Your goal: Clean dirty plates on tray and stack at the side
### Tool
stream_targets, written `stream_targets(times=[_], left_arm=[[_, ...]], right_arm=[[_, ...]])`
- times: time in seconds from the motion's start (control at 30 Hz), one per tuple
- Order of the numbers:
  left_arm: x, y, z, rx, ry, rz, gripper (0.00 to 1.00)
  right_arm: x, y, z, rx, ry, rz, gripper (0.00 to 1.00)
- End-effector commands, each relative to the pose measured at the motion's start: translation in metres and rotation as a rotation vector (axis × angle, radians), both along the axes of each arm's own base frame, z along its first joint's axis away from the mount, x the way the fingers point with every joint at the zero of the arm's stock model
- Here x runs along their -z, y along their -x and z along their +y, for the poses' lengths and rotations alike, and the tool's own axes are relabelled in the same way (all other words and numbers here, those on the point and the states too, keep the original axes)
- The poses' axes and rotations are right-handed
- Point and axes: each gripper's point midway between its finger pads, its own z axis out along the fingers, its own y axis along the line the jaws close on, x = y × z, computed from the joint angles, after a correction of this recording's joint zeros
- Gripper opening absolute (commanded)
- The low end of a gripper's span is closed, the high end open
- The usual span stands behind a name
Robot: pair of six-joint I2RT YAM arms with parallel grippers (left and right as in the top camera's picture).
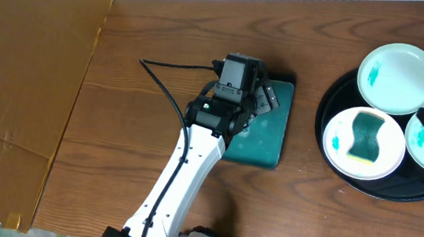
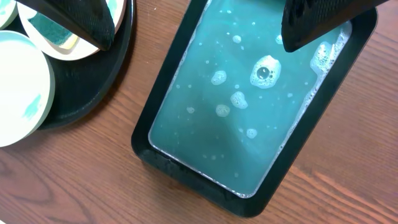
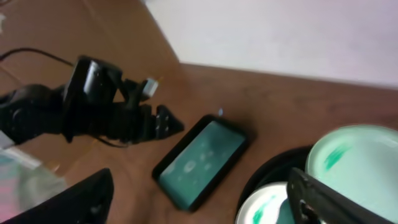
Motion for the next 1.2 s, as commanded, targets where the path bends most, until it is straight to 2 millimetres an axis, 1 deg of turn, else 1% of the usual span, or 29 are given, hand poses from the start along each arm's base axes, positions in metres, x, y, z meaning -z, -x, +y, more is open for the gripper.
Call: stream_targets(times=[0.0, 0.07, 0.1, 0.13, 0.17, 0.27, 0.4, 0.47, 0.53, 0.57, 0.6, 0.67, 0.73, 0.8, 0.93, 1.1, 1.17], left_arm=[[-0.002, 0.0, 0.004, -0.008, -0.016, -0.005, 0.86], [-0.002, 0.0, 0.004, -0.008, -0.016, -0.005, 0.86], [-0.002, 0.0, 0.004, -0.008, -0.016, -0.005, 0.86], [-0.002, 0.0, 0.004, -0.008, -0.016, -0.005, 0.86], [-0.002, 0.0, 0.004, -0.008, -0.016, -0.005, 0.86], [-0.002, 0.0, 0.004, -0.008, -0.016, -0.005, 0.86], [-0.002, 0.0, 0.004, -0.008, -0.016, -0.005, 0.86], [-0.001, 0.001, 0.005, -0.008, -0.016, -0.004, 0.86], [-0.001, 0.001, 0.005, -0.008, -0.017, -0.001, 0.86], [-0.001, 0.001, 0.005, -0.008, -0.017, -0.001, 0.86], [-0.001, 0.001, 0.005, -0.008, -0.017, -0.001, 0.86], [-0.001, 0.001, 0.005, -0.008, -0.017, -0.001, 0.86], [-0.001, 0.001, 0.005, -0.008, -0.017, -0.001, 0.86], [-0.001, 0.001, 0.005, -0.008, -0.017, -0.001, 0.86], [-0.001, 0.001, 0.005, -0.009, -0.017, -0.002, 0.86], [-0.001, 0.001, 0.005, -0.009, -0.017, -0.002, 0.86], [-0.001, 0.001, 0.005, -0.008, -0.017, -0.002, 0.86]], right_arm=[[0.018, -0.007, 0.007, 0.04, 0.029, 0.112, 0.82], [0.044, -0.014, 0.007, 0.101, 0.106, 0.216, 0.81], [0.058, -0.017, 0.008, 0.122, 0.157, 0.278, 0.84], [0.07, -0.018, 0.008, 0.136, 0.202, 0.332, 0.88], [0.082, -0.02, 0.008, 0.15, 0.253, 0.387, 0.98], [0.115, -0.025, 0.003, 0.204, 0.409, 0.524, 0.99], [0.149, -0.032, 0.003, 0.216, 0.485, 0.623, 0.99], [0.165, -0.033, 0.003, 0.215, 0.51, 0.667, 0.93], [0.181, -0.035, -0.002, 0.251, 0.535, 0.719, 0.76], [0.19, -0.035, -0.006, 0.283, 0.545, 0.753, 0.66], [0.199, -0.035, -0.008, 0.309, 0.554, 0.787, 0.61], [0.218, -0.032, -0.015, 0.368, 0.571, 0.859, 0.54], [0.235, -0.027, -0.024, 0.462, 0.576, 0.939, 0.42], [0.25, -0.022, -0.031, 0.542, 0.57, 0.996, 0.42], [0.274, -0.014, -0.036, 0.654, 0.521, 1.077, 0.46], [0.302, -0.012, -0.035, 0.639, 0.52, 1.055, 0.47], [0.308, -0.012, -0.036, 0.643, 0.514, 1.051, 0.47]])
